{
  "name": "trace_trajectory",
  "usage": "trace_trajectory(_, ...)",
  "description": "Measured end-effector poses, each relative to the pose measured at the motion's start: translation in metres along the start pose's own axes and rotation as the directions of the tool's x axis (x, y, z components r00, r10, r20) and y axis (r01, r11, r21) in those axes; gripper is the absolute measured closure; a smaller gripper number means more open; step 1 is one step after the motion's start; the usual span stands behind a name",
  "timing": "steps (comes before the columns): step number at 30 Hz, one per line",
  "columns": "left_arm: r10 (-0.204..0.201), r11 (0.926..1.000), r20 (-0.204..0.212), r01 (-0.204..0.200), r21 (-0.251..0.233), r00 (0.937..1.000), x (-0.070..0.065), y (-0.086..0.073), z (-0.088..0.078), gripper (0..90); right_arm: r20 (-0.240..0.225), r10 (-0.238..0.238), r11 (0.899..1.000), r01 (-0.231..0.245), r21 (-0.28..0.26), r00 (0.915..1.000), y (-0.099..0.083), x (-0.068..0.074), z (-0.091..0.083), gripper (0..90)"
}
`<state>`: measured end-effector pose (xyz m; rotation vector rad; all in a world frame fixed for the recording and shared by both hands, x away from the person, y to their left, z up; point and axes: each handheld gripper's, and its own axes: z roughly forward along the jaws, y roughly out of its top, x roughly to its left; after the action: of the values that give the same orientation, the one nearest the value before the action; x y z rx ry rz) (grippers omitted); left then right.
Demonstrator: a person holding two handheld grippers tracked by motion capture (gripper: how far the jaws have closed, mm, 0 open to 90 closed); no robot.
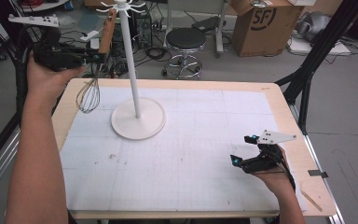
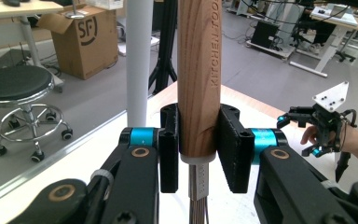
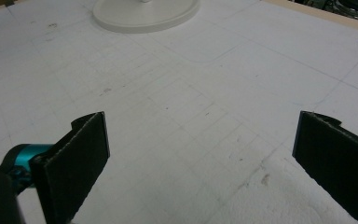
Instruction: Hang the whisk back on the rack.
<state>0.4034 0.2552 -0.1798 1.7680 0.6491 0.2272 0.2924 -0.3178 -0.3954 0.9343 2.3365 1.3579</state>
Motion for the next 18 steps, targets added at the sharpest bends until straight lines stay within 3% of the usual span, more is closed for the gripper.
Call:
trace_trajectory(6, -0.007, 0.9998, -0.009, 0.007, 0.018, 0.9999, 0.003, -0.004, 0.015, 71.4, 0.008, 0.001, 1.000, -0.001, 0.000, 1.0000, -0.002, -0.002, -0.001, 3.0)
trace_trajectory(10, 0.022, 0.9992, -0.021, -0.021, 0.035, 0.9995, 0.001, -0.003, 0.021, 71.3, 0.009, 0.000, 1.000, 0.000, 0.004, 1.0000, -0.002, -0.002, -0.001, 3.0)
trace_trajectory(14, 0.023, 0.9990, -0.037, -0.022, 0.038, 0.9991, 0.000, -0.002, 0.026, 71.2, 0.008, 0.000, 1.000, 0.000, 0.010, 1.0000, -0.003, -0.001, -0.001, 3.0)
trace_trajectory(17, 0.020, 0.9983, -0.070, -0.016, 0.056, 0.9974, -0.001, -0.003, 0.028, 68.8, 0.006, -0.004, 1.000, 0.004, 0.009, 1.0000, -0.003, -0.001, 0.000, 3.0)
trace_trajectory(18, 0.028, 0.9971, -0.094, -0.021, 0.073, 0.9952, -0.001, -0.003, 0.029, 62.2, 0.006, -0.005, 1.000, 0.005, 0.009, 1.0000, -0.003, -0.001, -0.001, 3.0)
